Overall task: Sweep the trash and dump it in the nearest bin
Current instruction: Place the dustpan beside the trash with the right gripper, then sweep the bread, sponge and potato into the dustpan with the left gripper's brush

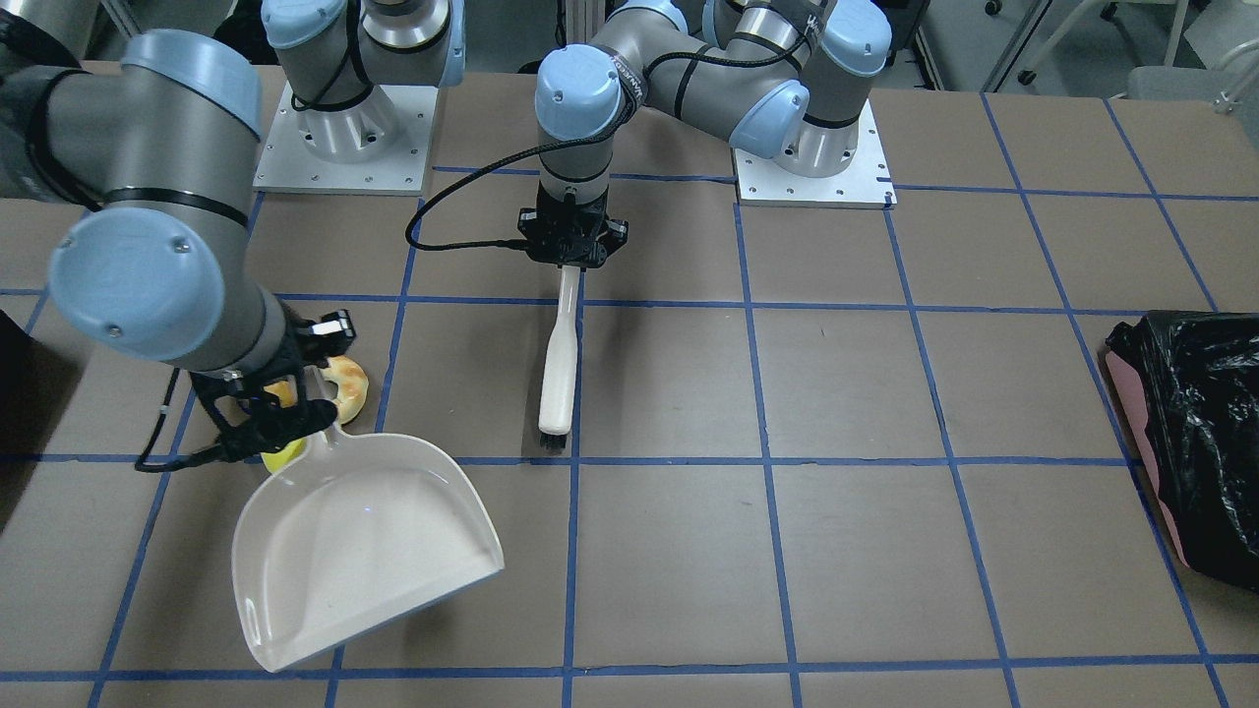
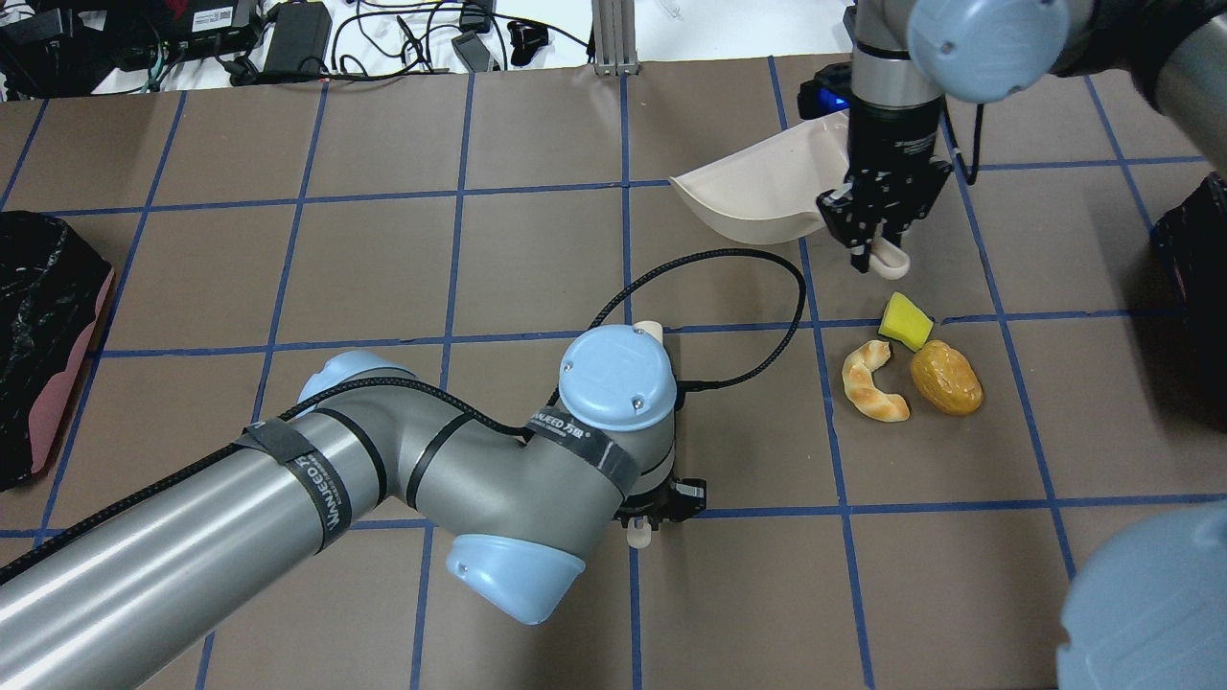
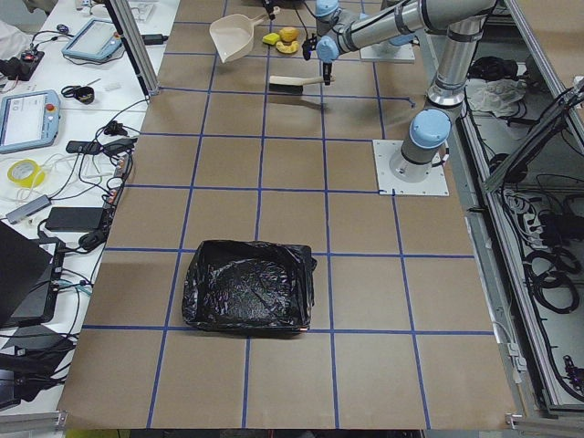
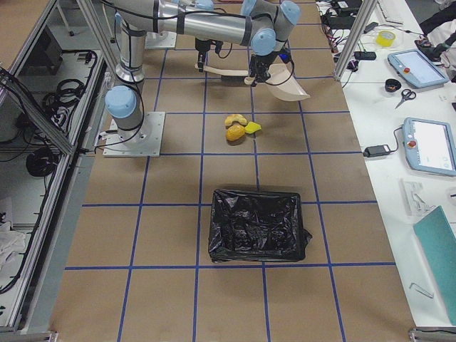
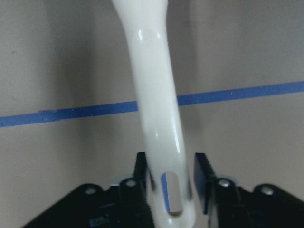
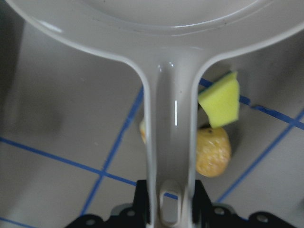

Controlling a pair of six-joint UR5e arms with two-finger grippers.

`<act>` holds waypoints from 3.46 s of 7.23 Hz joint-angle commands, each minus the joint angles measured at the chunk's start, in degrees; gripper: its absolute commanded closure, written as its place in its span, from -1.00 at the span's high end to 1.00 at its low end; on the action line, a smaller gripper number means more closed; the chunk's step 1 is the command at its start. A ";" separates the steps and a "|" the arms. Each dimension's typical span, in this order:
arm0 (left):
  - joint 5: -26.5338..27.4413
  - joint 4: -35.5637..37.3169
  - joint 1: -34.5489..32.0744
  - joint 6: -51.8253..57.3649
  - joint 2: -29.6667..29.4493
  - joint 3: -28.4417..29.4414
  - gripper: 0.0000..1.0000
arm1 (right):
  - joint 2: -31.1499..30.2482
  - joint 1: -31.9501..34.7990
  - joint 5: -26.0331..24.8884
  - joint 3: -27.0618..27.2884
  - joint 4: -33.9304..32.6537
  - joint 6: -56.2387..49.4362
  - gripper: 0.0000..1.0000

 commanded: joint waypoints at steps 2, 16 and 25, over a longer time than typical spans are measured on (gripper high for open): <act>-1.18 -3.79 1.42 -9.53 -0.67 7.61 -1.00 | -1.65 -13.96 -14.25 0.69 2.68 -31.75 -1.00; -5.31 4.73 -14.57 -44.01 -21.24 29.52 -1.00 | -8.24 -31.06 -21.86 32.86 -59.64 -96.65 -1.00; -5.75 7.72 -19.59 -50.28 -26.24 32.05 -1.00 | -5.78 -31.06 -17.29 32.95 -59.73 -94.44 -1.00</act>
